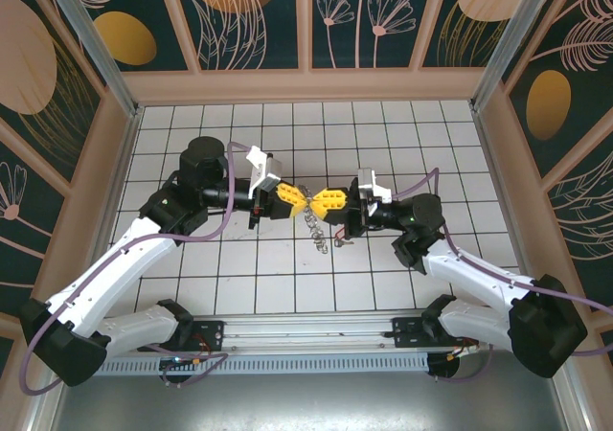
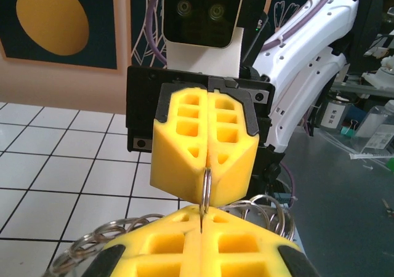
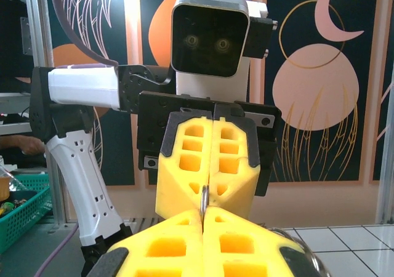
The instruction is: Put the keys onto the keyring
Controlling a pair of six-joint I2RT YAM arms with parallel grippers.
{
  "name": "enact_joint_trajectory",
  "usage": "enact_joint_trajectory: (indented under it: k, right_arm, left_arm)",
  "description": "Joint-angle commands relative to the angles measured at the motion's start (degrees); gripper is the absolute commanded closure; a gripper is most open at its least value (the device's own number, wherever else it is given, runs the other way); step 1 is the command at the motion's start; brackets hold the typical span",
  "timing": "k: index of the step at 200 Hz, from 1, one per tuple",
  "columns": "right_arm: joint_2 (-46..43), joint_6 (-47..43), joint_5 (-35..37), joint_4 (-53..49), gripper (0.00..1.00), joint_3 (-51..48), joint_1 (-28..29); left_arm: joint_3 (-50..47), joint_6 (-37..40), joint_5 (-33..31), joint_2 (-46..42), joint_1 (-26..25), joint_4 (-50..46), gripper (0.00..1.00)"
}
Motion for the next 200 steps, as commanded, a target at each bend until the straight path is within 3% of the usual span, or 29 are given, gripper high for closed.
enact_joint_trajectory:
  k: [1,11,38,69,85,106,200]
  right_arm:
    - [-1.78,-1.92,1.06,-1.53,1.00,0.34,0.16]
    - [-2.57,-3.65,1.72,-4.87,1.00,0.91,0.24]
    - [-5.56,-9.44,5.40,-16.91,0.77,2.51,0.53]
    - [-7.25,-17.60,13.00,-34.68,0.64,7.47,1.68]
    - [-6.77,-22.07,17.74,-44.40,0.64,10.63,3.12]
    - [-6.85,-24.77,21.29,-49.88,0.64,12.31,4.93]
    - [-5.70,-28.19,21.97,-54.00,0.72,14.14,6.99]
  left_arm:
    - [1.97,1.71,-2.38,-0.75,-0.13,-0.48,1.00]
    - [2.63,3.00,-3.52,-0.71,-0.12,-2.24,1.00]
    - [4.56,6.95,-6.21,-0.01,-0.11,-7.50,1.00]
    - [7.79,12.68,-10.51,1.89,-0.14,-15.96,1.00]
    - [8.41,14.70,-12.71,2.59,-0.31,-18.24,1.00]
    - [8.41,15.07,-13.67,2.50,-0.29,-18.51,1.00]
    - [9.19,17.30,-19.34,4.60,-3.11,-21.79,1.00]
